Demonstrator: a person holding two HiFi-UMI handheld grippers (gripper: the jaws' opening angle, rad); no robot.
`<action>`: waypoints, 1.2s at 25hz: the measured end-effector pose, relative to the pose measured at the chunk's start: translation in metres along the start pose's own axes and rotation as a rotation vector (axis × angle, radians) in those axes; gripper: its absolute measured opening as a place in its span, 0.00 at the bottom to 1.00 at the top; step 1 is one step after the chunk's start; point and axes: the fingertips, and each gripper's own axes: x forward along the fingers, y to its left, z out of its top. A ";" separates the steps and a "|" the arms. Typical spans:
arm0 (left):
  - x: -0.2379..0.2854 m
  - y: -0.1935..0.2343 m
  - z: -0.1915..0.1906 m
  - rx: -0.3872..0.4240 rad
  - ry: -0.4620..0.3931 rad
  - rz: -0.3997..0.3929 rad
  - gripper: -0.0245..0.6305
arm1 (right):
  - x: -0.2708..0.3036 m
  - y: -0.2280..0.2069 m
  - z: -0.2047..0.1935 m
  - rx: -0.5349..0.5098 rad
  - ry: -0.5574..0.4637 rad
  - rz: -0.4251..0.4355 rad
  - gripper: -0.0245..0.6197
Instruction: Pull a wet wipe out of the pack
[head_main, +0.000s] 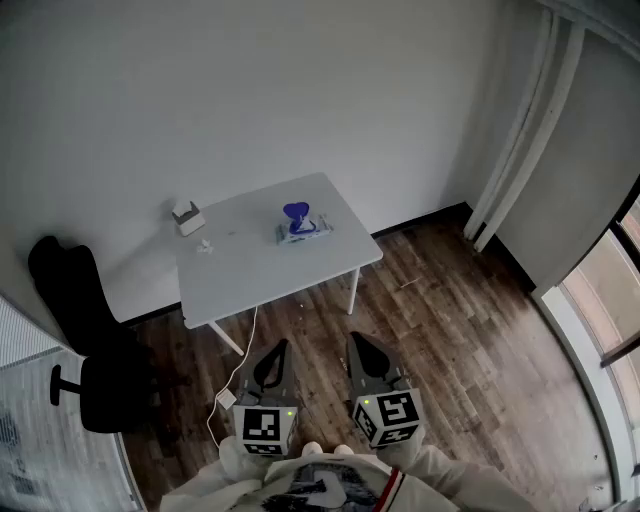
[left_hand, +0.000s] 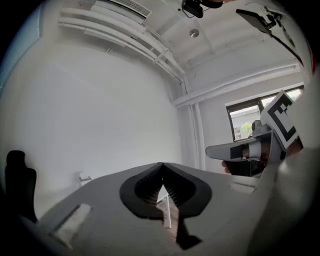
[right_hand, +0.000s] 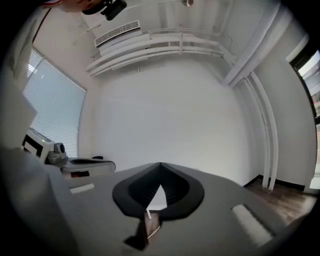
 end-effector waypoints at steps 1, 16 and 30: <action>0.001 -0.002 0.001 0.001 -0.001 0.000 0.04 | 0.000 -0.002 0.000 0.000 0.000 0.000 0.04; 0.037 -0.048 0.005 0.012 0.025 0.034 0.04 | -0.017 -0.061 0.007 0.046 -0.019 0.050 0.05; 0.062 -0.037 -0.009 0.031 0.068 0.099 0.04 | 0.014 -0.096 -0.014 0.104 0.026 0.066 0.05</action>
